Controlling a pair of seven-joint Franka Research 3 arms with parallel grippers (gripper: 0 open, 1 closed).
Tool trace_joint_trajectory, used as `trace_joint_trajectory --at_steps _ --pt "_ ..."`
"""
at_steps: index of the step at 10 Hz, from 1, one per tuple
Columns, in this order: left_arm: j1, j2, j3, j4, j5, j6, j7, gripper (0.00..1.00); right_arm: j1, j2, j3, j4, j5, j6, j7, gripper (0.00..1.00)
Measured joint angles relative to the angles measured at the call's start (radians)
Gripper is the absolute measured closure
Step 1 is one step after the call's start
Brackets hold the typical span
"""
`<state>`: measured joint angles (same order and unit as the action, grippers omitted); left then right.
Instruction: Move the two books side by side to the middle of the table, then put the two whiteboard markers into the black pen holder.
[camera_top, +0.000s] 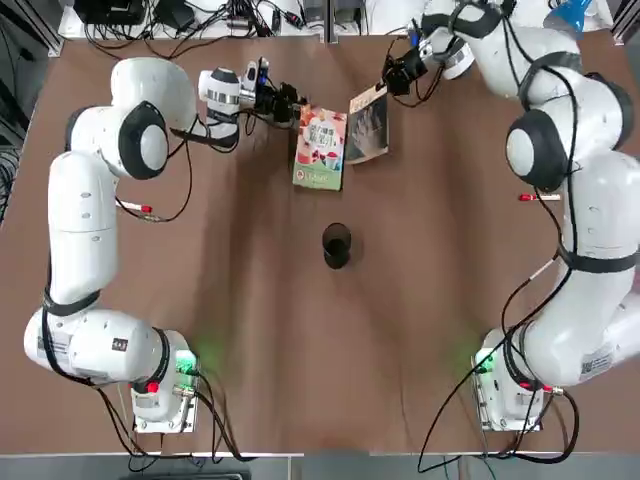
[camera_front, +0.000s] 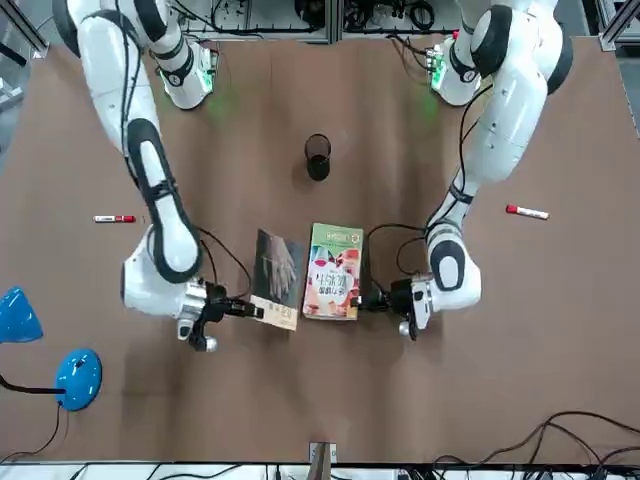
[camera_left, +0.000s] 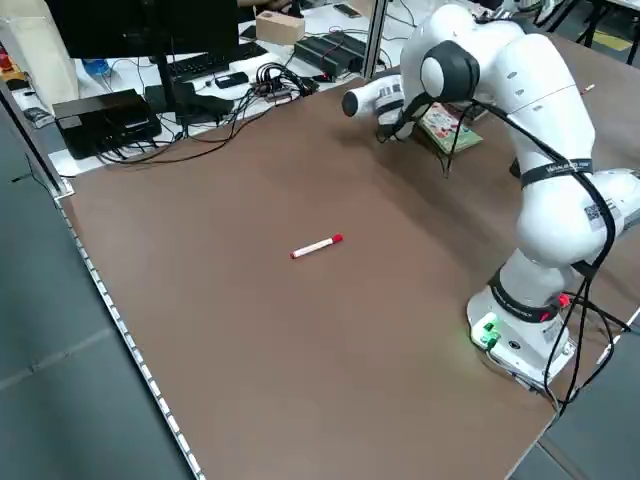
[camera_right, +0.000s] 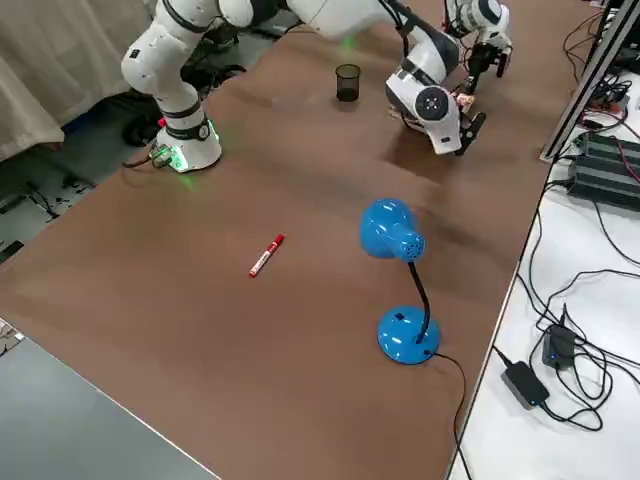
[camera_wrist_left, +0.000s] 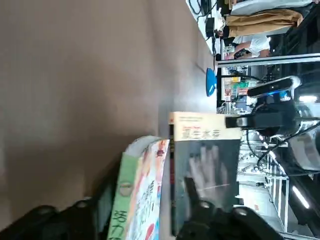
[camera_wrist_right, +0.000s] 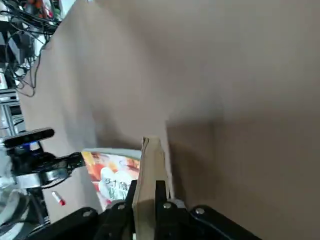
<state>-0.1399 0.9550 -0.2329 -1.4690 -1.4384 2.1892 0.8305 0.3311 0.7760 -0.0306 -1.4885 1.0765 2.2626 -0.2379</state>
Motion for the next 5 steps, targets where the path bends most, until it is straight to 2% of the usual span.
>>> trace_joint_trajectory --at_steps 2,5 --pt "0.018 -0.032 0.005 0.008 0.049 0.001 -0.031 0.00 0.034 0.017 -0.002 -0.001 0.000 0.038 0.001 0.85" --pt "0.039 -0.071 0.011 0.008 0.082 0.001 -0.074 0.00 0.028 0.026 -0.012 -0.012 0.002 0.037 -0.002 0.85"
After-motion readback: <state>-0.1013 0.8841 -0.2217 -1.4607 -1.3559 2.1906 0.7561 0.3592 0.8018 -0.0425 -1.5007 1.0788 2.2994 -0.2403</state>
